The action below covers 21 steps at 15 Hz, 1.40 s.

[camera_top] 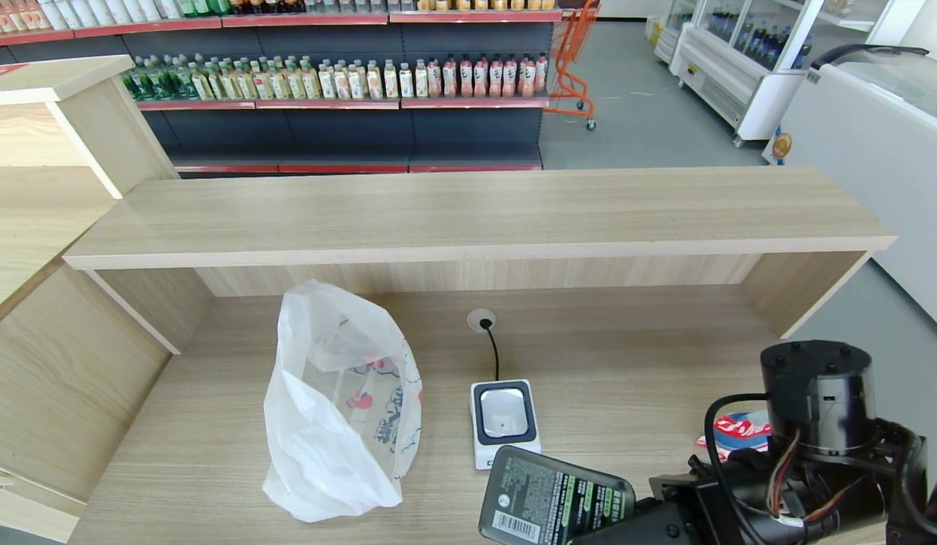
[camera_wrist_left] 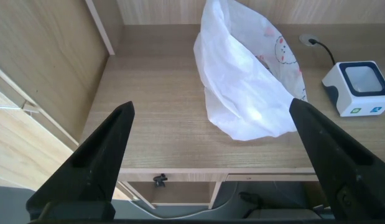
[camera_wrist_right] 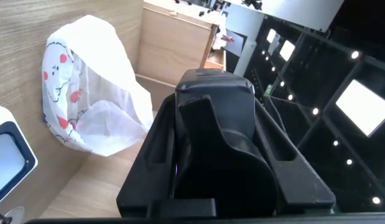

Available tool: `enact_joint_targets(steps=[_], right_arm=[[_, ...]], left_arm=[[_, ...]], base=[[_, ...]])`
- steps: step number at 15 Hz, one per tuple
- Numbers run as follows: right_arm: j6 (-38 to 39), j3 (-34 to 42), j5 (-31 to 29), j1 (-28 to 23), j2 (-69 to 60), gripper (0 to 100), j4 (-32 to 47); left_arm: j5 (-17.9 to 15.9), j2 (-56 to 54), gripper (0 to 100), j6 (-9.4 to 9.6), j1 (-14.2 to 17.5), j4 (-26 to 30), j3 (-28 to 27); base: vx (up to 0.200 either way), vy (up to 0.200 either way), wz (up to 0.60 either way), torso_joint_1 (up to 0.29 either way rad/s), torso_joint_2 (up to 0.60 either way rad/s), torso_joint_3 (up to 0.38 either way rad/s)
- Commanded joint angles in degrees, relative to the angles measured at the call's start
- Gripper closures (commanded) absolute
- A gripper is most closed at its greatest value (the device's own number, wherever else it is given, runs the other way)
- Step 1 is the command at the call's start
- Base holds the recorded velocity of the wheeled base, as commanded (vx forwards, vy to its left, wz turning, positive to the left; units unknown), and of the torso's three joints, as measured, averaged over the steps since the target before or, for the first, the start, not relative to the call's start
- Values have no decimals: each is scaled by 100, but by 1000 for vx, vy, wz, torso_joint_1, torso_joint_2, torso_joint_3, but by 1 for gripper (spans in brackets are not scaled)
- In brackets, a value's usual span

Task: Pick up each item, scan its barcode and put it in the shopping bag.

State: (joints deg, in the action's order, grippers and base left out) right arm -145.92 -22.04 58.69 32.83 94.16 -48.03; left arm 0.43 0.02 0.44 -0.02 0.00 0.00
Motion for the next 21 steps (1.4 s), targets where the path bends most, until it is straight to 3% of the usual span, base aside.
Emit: enact_joint_targets(steps=[1, 7, 8, 10, 11, 13, 14, 16, 18, 21], right_arm=[[2, 24, 3, 4, -29, 100, 4], [90, 16, -6, -5, -82, 100, 31], [688, -37, -6, -49, -152, 100, 145], [2235, -20, -217, -426, -662, 100, 461], [3834, -20, -709, -857, -1295, 100, 628], [5443, -11, -1342, -2044, -1954, 100, 532], [6172, 24, -1325, -2518, -2077, 100, 655], [8159, 121, -1377, -2817, -2218, 100, 1050], [9653, 121, -1465, -2931, -2183, 100, 1217], [12746, 121, -1861, -2747, -1831, 100, 1367]], left_arm=[[1, -2, 0, 0, -6, 0, 0], [1, -2, 0, 0, 2, 0, 0], [1, -2, 0, 0, -6, 0, 0], [1, -2, 0, 0, -6, 0, 0], [1, -2, 0, 0, 2, 0, 0], [1, -2, 0, 0, -6, 0, 0], [1, -2, 0, 0, -6, 0, 0], [1, -2, 0, 0, 2, 0, 0], [1, -2, 0, 0, 2, 0, 0], [1, -2, 0, 0, 2, 0, 0]], base=[[0, 0, 0, 0, 0, 0], [0, 0, 0, 0, 0, 0], [0, 0, 0, 0, 0, 0], [0, 0, 0, 0, 0, 0], [0, 0, 0, 0, 0, 0], [0, 0, 0, 0, 0, 0], [0, 0, 0, 0, 0, 0], [0, 0, 0, 0, 0, 0], [0, 0, 0, 0, 0, 0], [0, 0, 0, 0, 0, 0]])
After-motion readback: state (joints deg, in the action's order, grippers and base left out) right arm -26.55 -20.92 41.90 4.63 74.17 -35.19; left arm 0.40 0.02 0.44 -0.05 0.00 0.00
